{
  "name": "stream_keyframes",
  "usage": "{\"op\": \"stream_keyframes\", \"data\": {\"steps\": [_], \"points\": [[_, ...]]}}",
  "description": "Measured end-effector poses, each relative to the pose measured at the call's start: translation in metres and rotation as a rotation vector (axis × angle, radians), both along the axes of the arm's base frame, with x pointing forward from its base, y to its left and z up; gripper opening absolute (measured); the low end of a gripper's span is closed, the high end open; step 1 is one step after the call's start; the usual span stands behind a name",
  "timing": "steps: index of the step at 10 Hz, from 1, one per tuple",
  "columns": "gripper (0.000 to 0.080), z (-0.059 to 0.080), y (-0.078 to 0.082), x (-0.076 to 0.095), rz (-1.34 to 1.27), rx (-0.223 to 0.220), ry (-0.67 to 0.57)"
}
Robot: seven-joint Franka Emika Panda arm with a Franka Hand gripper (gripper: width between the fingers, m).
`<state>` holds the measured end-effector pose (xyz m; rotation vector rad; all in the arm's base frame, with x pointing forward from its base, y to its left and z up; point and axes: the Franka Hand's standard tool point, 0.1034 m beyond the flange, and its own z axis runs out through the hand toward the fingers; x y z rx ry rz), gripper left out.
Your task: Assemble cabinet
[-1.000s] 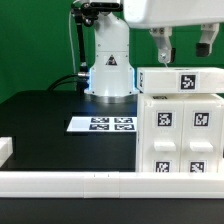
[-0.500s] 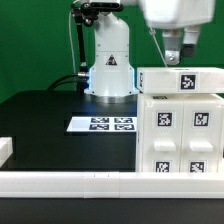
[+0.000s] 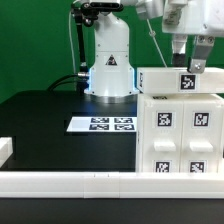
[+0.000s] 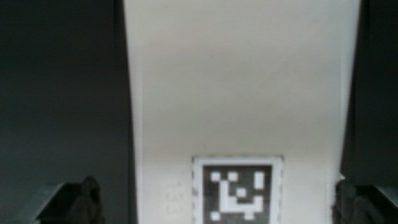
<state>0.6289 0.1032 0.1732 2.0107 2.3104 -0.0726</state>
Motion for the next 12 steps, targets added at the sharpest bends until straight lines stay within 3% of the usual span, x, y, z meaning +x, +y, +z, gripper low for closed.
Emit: {"op": "stream_keyframes", "data": {"steps": [12], "points": [[0.0649,-0.009,-0.004,-0.012,-0.024,-0.004,0.021]]}}
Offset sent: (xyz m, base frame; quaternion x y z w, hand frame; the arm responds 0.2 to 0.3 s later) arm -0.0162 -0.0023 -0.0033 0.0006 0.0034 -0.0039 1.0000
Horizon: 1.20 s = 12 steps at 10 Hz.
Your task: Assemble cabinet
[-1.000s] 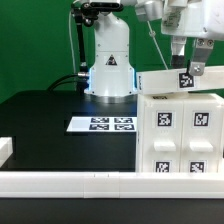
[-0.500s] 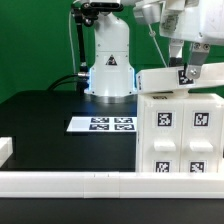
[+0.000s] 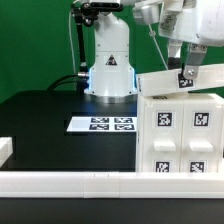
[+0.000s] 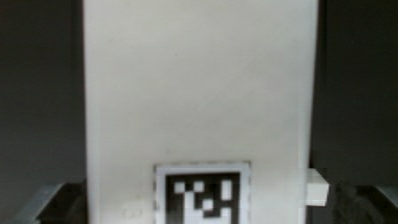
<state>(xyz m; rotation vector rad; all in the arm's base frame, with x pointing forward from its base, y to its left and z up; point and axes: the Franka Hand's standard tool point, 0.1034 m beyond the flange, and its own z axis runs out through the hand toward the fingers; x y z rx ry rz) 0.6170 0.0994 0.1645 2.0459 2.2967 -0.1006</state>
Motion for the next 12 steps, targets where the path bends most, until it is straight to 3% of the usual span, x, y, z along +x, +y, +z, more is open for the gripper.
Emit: {"op": "stream_keyframes", "data": {"steps": [2,3,5,9,12], "points": [[0.0649,-0.0026,-0.0004,0.0013,-0.001,0.0,0.002],[0.0561,-0.0027,-0.0006,0.0013,-0.002,0.0,0.002],[0.0551,-0.0027,-0.0005,0.0013,-0.035,0.0,-0.001],[0.0551,-0.0029,-0.0001,0.0015,-0.463,0.006,-0.035],[0.0551,-0.0029,0.0021,-0.0013,-0.884,0.035,-0.007]]}}
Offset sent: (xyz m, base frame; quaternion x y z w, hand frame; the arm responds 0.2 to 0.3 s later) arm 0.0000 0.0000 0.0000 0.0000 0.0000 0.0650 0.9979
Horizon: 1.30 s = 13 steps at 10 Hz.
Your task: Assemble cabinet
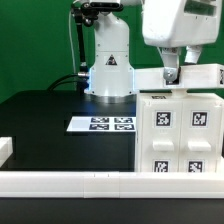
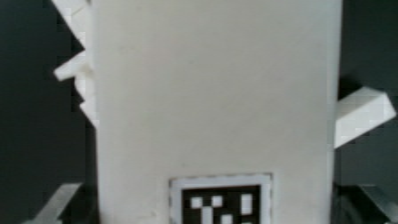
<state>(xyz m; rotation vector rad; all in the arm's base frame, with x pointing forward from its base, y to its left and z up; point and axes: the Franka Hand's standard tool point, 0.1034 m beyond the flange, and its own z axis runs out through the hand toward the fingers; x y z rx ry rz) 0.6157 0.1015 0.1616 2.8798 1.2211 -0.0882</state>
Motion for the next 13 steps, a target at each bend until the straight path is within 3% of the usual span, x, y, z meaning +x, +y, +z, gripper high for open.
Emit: {"op": "stream_keyframes", "data": {"steps": [6,11,13], "points": [[0.0553,-0.0006,0.0007,0.0009,-0.369,-0.004,-0.008],[0.0553,-0.0028,-0.0024,0.0019,-0.996,0.105,0.06],[0.0553,-0.0027,-0.0009,0.0025,-1.162,0.095,0.066]]}}
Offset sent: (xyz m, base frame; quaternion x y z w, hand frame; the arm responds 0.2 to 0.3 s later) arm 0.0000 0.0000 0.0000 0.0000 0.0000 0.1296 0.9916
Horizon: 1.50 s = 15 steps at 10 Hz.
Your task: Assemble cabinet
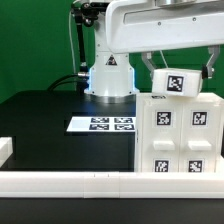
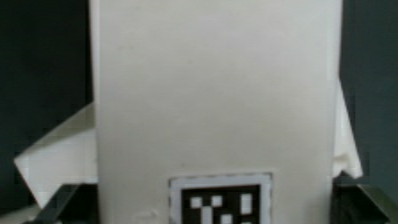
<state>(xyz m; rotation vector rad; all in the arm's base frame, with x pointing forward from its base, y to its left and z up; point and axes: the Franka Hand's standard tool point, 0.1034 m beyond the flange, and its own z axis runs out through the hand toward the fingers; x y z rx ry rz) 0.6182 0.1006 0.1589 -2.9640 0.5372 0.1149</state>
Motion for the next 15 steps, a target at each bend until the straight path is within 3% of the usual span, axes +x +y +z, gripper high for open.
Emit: {"op": "stream_keyframes", "data": {"steps": [3,5,9,14,15], "points": [[0.0553,0.0001,0.0004,0.0003,-0.144,-0.007,0.018],[0.0553,-0.0004,-0.0029,0.0026,-0.257,0.019,0.0],[0.064,-0.0011,-0.0019,0.0023,-0.245,0.016,0.0],[0.0649,-0.0017,-0.0019,0.0022,-0.245,0.016,0.0],[0.055,-0.0017,-0.0019,0.0022,-0.245,0.016,0.0]]}}
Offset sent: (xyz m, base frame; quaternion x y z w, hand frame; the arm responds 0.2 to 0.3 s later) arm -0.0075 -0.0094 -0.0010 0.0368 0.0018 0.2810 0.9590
